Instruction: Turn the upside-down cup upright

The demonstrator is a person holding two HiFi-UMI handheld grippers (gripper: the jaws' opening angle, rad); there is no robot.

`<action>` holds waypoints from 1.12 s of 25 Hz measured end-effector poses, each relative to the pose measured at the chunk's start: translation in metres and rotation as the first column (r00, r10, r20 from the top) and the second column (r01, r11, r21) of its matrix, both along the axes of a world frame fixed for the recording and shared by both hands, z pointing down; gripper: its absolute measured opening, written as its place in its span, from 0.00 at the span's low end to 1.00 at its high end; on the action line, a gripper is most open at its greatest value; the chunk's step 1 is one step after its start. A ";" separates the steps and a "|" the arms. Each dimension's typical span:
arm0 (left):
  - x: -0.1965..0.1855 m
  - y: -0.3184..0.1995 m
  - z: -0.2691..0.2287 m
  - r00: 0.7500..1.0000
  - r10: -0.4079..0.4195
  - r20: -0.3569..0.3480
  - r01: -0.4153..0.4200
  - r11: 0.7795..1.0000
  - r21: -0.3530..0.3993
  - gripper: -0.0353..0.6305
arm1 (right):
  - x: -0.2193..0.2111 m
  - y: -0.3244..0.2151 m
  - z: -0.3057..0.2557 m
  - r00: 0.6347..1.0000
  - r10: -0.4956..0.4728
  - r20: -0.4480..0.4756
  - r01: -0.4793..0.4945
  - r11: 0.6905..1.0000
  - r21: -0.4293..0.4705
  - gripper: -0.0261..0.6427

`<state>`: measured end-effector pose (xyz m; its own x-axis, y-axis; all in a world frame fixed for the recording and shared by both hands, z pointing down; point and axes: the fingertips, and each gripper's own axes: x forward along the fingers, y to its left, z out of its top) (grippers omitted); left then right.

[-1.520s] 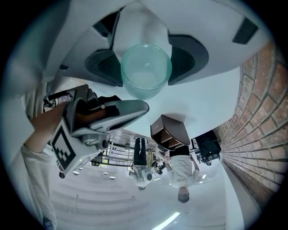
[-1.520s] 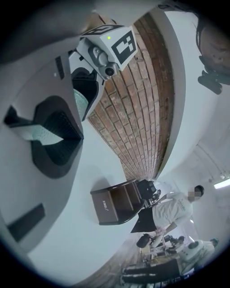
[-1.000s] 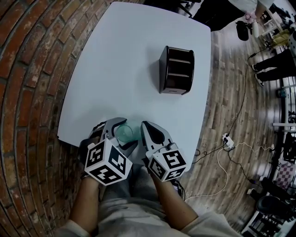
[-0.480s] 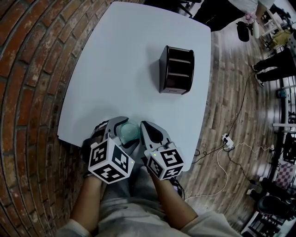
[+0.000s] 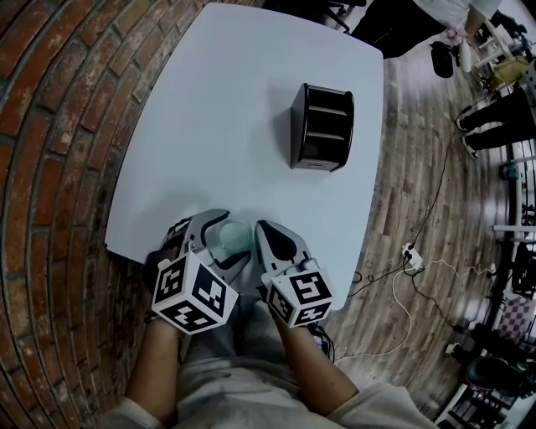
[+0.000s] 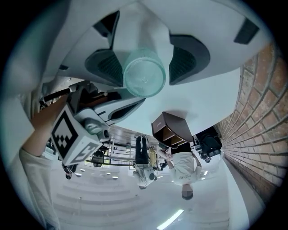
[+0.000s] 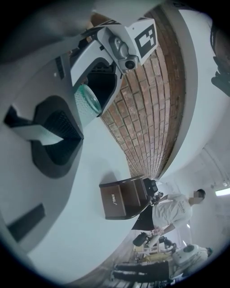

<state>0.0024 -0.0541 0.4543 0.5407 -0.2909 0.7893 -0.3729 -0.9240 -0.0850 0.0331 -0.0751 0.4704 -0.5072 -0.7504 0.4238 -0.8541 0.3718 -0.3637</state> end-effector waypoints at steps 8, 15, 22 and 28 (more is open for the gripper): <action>-0.006 -0.001 -0.032 0.994 -0.050 -0.098 0.053 0.998 0.023 0.53 | 0.003 -0.002 -0.017 1.000 0.007 -0.009 -0.007 0.999 0.038 0.05; -0.011 -0.003 -0.067 0.969 -0.114 -0.218 0.134 0.988 0.080 0.51 | 0.002 -0.006 -0.049 1.000 0.001 -0.019 0.001 0.994 0.105 0.05; -0.012 -0.009 -0.106 0.914 -0.202 -0.353 0.267 0.953 0.146 0.33 | -0.007 -0.007 -0.090 0.999 -0.015 -0.030 0.020 0.985 0.170 0.05; -0.021 -0.011 -0.143 0.856 -0.274 -0.439 0.399 0.890 0.221 0.11 | -0.017 -0.001 -0.141 0.998 -0.040 -0.052 0.051 0.970 0.239 0.05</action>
<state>-0.0184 -0.0648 0.3111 0.6075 -0.6947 0.3852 -0.7154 -0.6892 -0.1148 0.0165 -0.0765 0.3297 -0.5272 -0.8095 0.2583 -0.8481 0.4823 -0.2194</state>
